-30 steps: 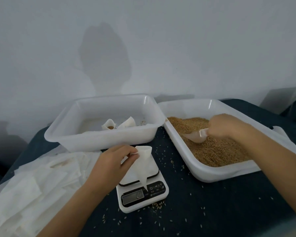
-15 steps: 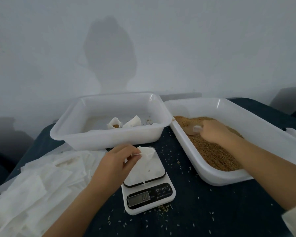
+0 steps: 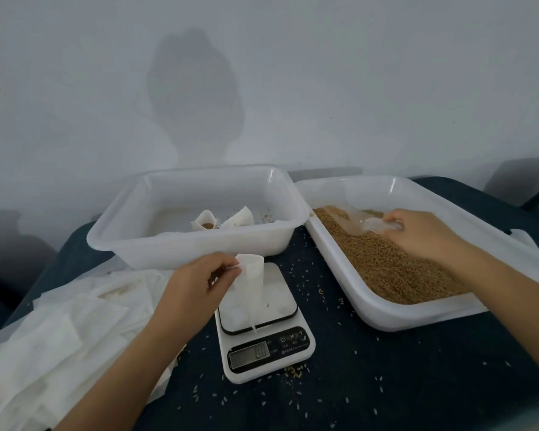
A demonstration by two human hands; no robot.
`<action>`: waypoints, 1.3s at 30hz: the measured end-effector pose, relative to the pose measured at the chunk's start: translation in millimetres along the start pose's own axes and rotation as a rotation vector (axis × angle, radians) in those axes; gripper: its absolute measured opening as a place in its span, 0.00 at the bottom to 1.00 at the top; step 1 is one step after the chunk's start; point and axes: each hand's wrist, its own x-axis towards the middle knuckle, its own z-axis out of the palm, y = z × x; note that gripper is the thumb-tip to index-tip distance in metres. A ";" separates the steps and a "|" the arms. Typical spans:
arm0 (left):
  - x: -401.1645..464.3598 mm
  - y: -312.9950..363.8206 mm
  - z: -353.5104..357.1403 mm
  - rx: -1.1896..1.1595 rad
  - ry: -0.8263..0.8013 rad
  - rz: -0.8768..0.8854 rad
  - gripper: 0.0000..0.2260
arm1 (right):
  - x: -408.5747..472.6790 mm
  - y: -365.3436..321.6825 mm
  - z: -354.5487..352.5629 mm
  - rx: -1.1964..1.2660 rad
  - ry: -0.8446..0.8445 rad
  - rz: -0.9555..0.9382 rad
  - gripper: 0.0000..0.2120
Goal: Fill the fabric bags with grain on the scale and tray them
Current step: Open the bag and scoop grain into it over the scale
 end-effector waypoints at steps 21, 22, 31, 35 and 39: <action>0.8 -8.2 -0.7 -0.019 -0.003 0.010 0.11 | 42.2 -24.9 40.7 -0.093 -0.054 0.043 0.18; 2.3 -8.3 0.5 -0.025 -0.004 0.010 0.10 | 39.5 -22.1 37.0 -0.065 -0.041 0.031 0.20; 16.2 -2.5 4.8 0.015 -0.046 0.046 0.12 | 4.1 -4.3 15.6 0.109 0.036 -0.025 0.17; 23.1 -6.1 -10.1 0.063 -0.145 0.032 0.04 | -13.6 -9.5 -5.9 0.227 0.058 -0.075 0.14; 31.8 -8.0 -30.2 0.148 -0.267 0.068 0.04 | -30.5 -25.6 -25.3 0.311 0.033 -0.209 0.13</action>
